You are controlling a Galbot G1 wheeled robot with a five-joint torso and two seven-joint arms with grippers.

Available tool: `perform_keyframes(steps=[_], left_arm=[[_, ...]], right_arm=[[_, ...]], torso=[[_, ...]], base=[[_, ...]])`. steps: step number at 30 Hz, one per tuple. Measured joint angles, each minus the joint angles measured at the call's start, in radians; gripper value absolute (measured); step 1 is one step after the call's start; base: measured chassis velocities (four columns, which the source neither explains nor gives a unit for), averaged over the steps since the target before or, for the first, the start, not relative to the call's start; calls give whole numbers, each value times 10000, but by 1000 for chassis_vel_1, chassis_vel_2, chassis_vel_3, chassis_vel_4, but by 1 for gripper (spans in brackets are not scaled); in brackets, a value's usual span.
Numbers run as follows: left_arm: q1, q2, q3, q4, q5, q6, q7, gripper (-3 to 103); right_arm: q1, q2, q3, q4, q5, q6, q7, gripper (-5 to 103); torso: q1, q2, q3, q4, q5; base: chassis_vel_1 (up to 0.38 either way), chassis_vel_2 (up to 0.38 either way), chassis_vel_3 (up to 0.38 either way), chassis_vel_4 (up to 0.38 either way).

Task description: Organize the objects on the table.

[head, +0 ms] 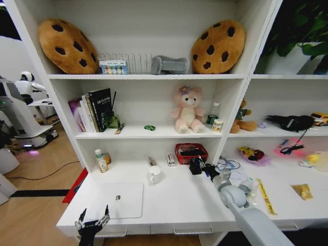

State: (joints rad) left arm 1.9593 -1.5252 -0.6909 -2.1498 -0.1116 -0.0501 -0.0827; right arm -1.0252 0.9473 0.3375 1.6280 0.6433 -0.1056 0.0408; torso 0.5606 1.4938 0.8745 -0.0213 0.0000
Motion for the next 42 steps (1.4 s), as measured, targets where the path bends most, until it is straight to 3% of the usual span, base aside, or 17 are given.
perform_keyframes(steps=[25, 42], left_arm=[[-43, -104, 24, 319, 59, -12, 21, 98], [-87, -52, -137, 400, -57, 30, 25, 98]], right_arm=[[2755, 402, -1578, -2493, 360, 419, -55, 13], [3285, 666, -1950, -3367, -7, 850, -84, 13]], torso=[[0, 0, 0, -1, -1], [-1, 1, -1, -1, -2]], base=[[0, 0, 0, 0], [0, 0, 0, 0]])
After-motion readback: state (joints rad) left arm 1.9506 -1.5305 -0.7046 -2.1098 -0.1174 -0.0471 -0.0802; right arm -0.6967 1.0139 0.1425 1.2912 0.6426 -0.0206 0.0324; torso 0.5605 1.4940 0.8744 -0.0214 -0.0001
